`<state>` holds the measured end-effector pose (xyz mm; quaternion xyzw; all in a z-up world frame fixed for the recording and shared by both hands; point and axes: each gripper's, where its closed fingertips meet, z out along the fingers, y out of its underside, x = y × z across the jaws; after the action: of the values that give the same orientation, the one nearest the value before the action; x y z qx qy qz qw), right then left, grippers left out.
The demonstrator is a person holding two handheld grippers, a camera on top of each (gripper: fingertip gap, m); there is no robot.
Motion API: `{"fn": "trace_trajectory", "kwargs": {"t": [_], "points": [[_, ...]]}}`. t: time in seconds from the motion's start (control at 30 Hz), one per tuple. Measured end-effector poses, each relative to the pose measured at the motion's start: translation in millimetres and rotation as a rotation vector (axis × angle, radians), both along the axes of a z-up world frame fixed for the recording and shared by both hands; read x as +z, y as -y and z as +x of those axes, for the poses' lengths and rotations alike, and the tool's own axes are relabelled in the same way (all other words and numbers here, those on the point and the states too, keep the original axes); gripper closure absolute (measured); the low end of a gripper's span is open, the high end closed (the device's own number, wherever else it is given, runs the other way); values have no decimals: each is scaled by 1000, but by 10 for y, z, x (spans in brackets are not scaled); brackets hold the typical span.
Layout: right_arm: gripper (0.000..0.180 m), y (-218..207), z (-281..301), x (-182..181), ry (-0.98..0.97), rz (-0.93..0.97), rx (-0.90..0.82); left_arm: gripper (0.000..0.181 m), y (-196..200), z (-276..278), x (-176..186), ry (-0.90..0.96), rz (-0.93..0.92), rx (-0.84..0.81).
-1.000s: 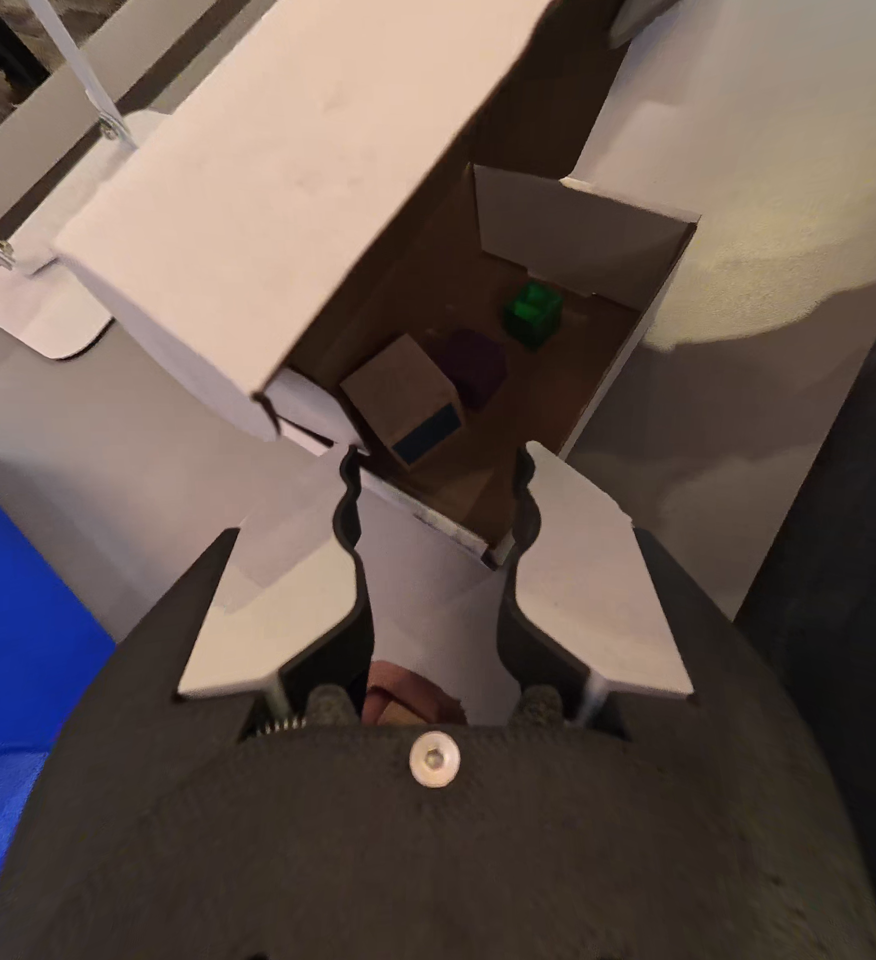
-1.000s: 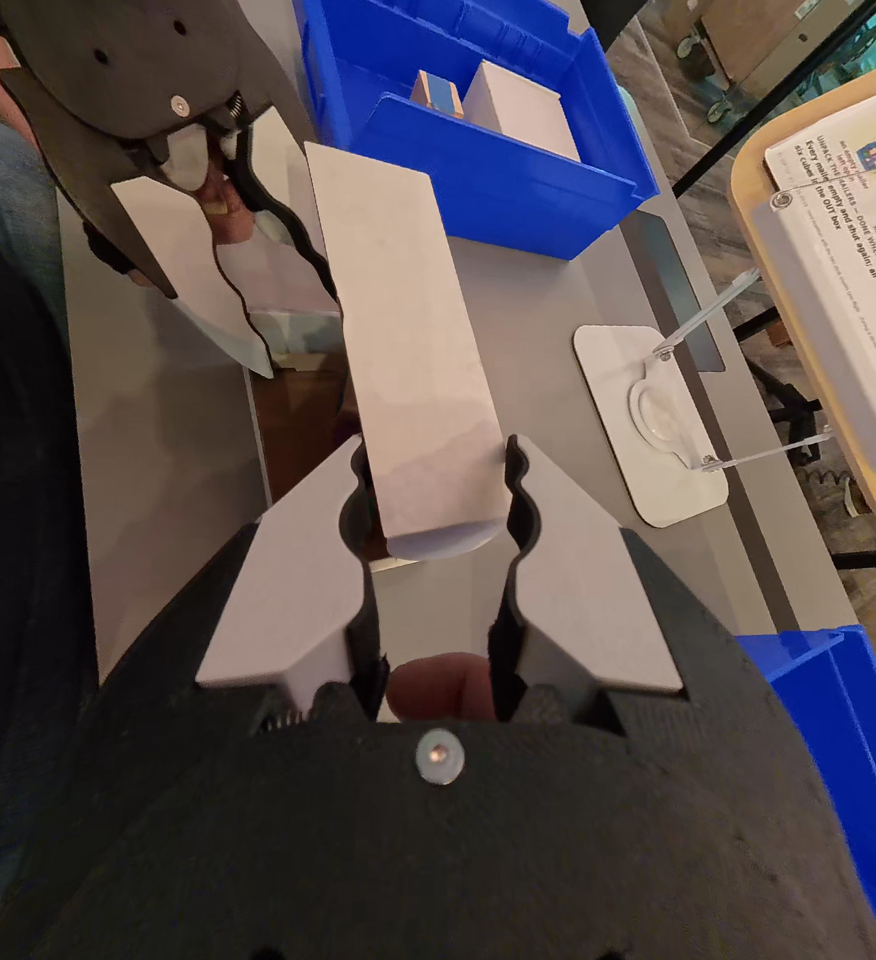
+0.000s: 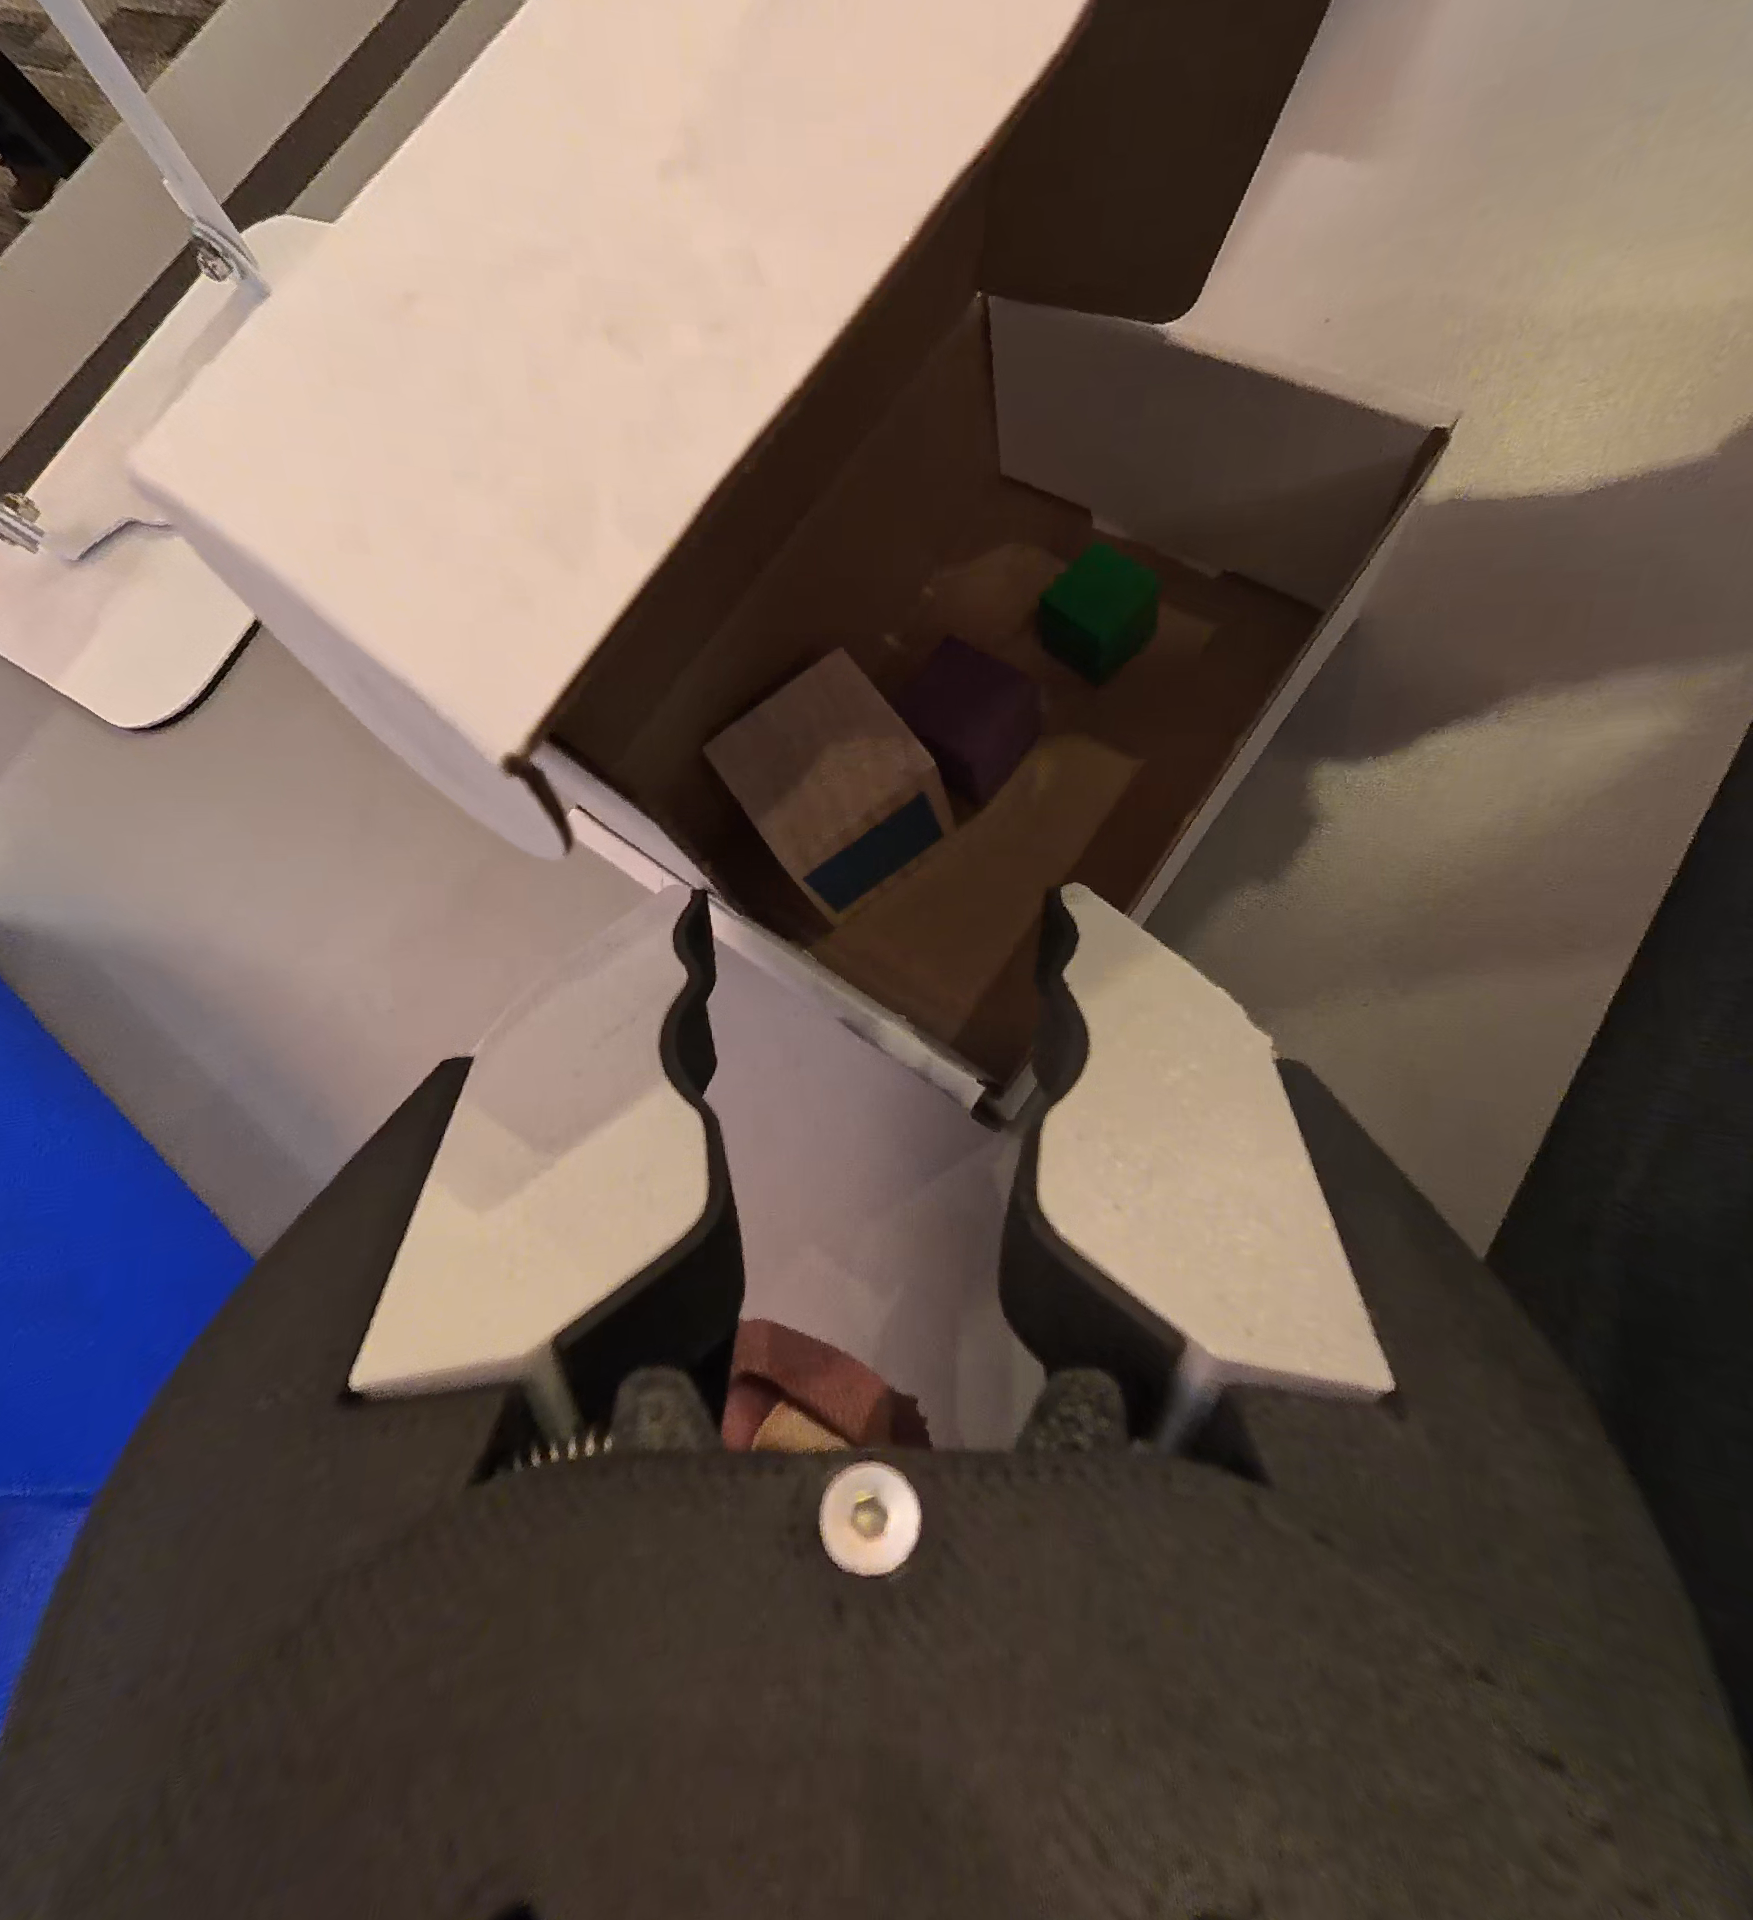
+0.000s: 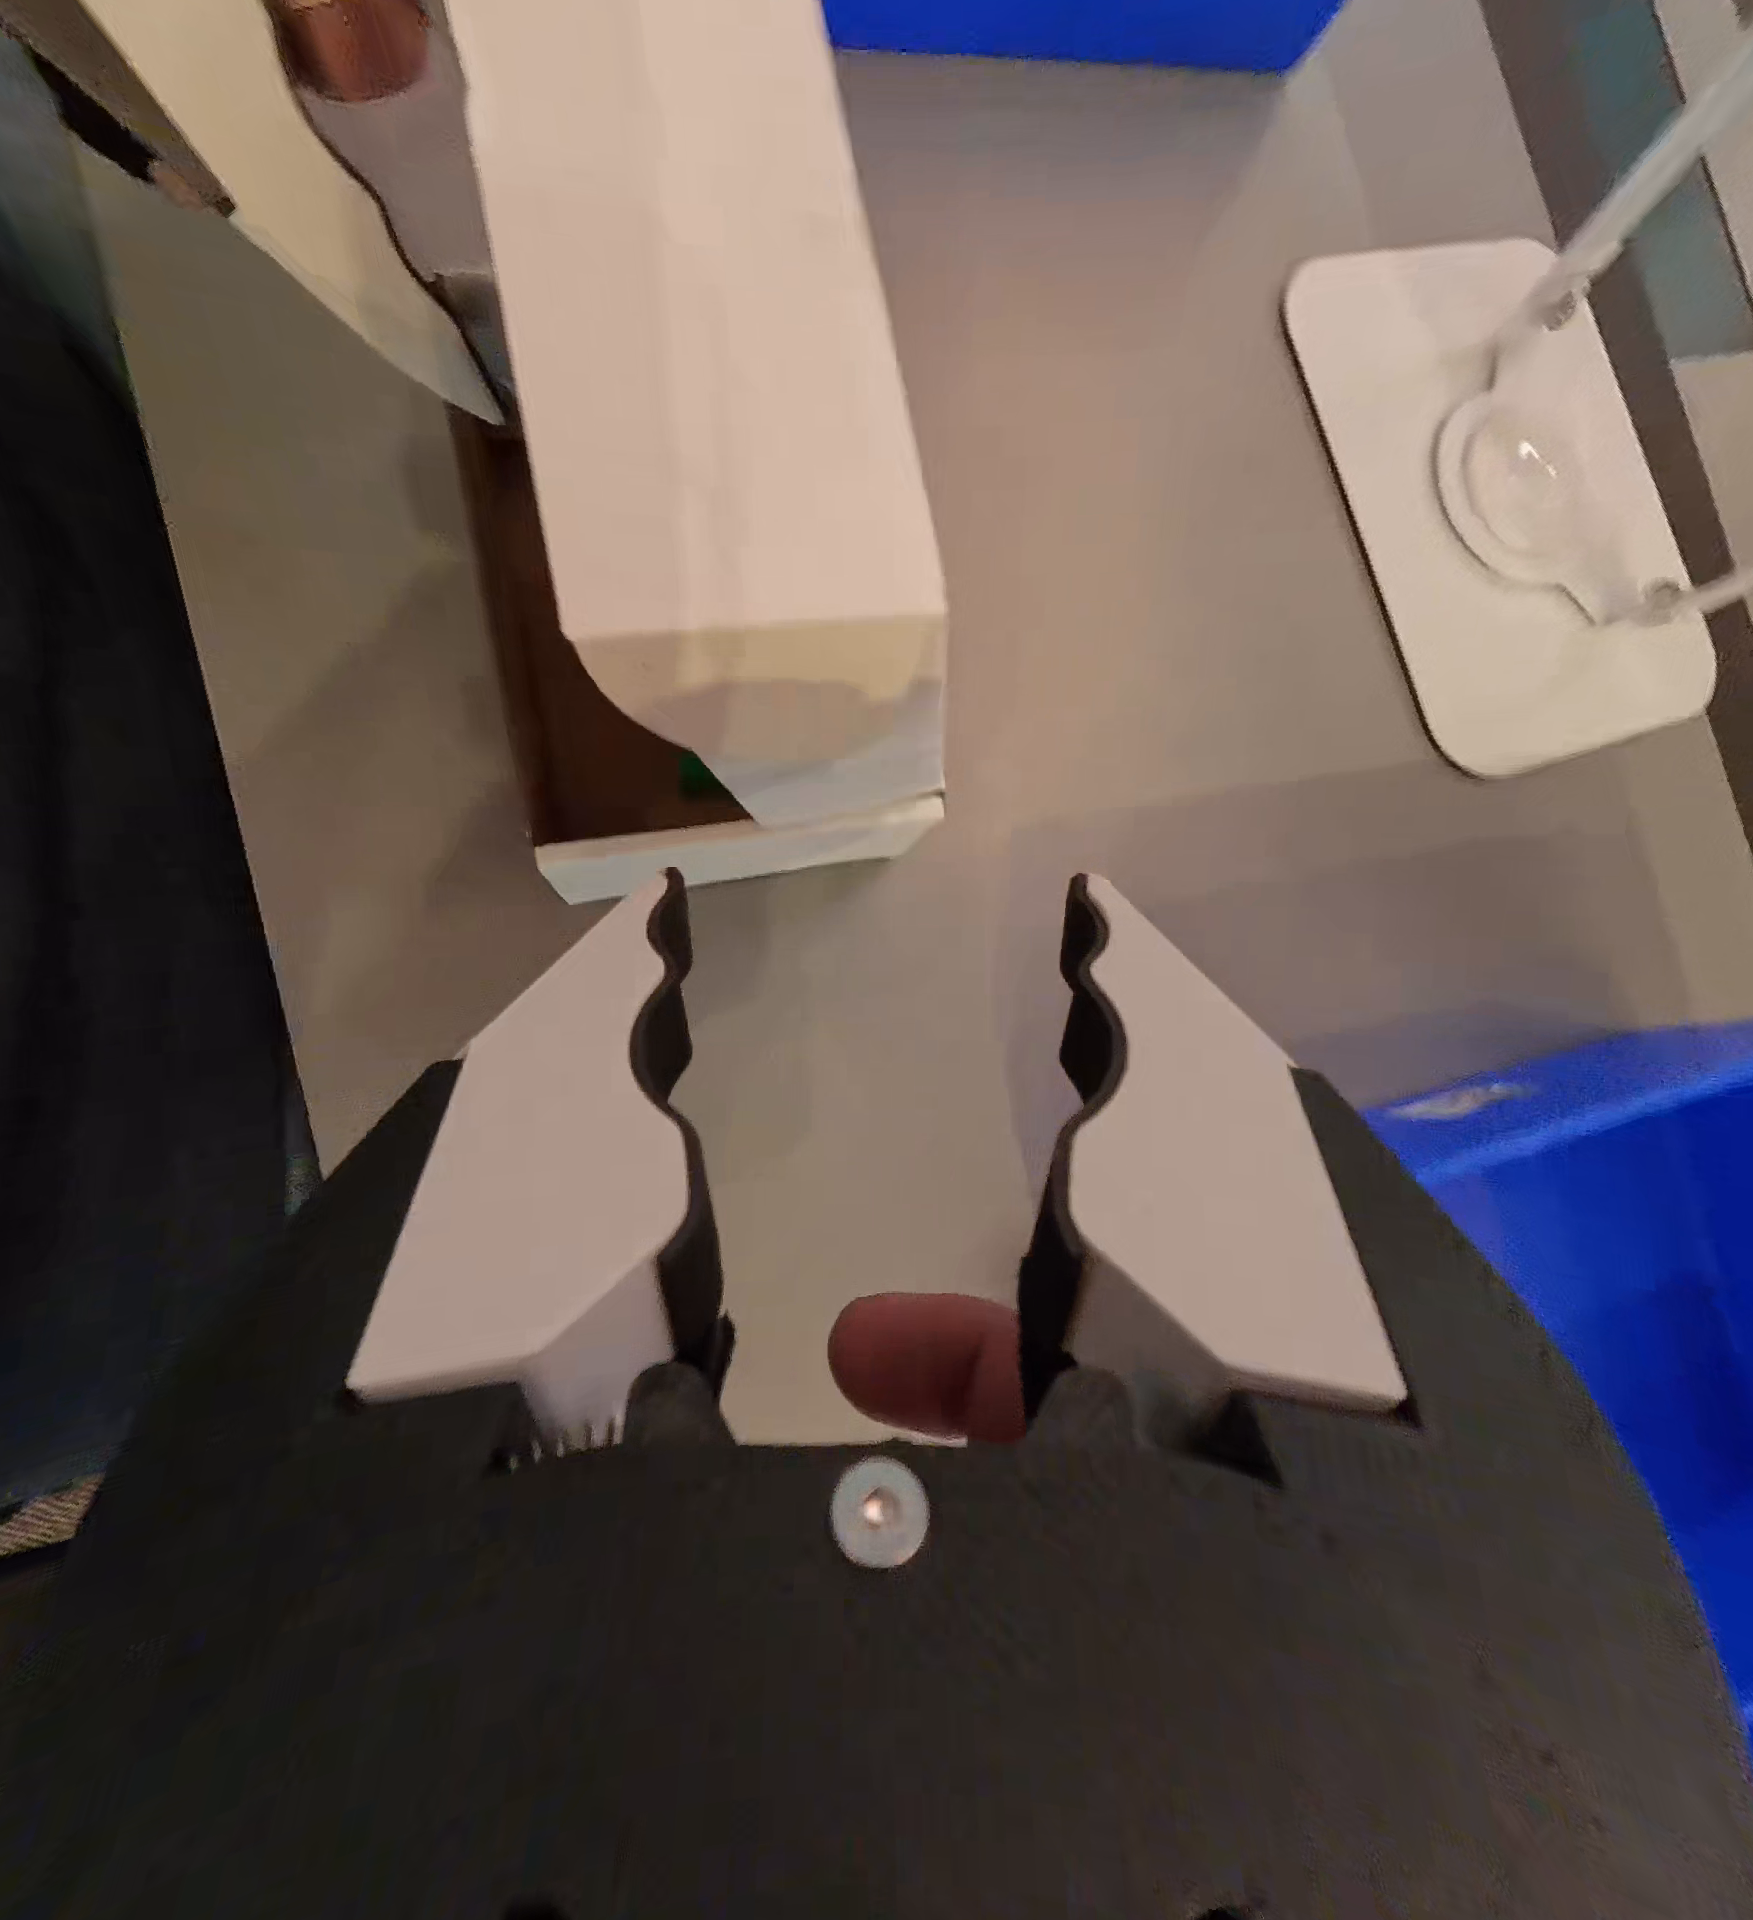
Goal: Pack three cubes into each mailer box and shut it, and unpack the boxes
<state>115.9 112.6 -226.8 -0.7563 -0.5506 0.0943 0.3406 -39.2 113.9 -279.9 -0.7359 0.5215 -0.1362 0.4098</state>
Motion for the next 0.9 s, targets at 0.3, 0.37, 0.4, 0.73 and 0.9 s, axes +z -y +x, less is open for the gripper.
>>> {"fn": "trace_trajectory", "kwargs": {"t": [0.3,0.37,0.4,0.73,0.9], "points": [[133,-217,-383,-190,73,70,154,122,-7,30,-3,0,1,-16],[134,-224,-393,-225,82,95,160,123,-21,29,-6,-7,3,-19],[134,-206,-397,-237,81,101,169,123,-26,21,-11,-8,-2,-19],[126,-28,-407,-462,177,85,267,113,46,-43,10,-11,-40,-93],[127,-21,-428,-485,197,100,270,91,183,-140,-23,-36,-97,-171]]}}
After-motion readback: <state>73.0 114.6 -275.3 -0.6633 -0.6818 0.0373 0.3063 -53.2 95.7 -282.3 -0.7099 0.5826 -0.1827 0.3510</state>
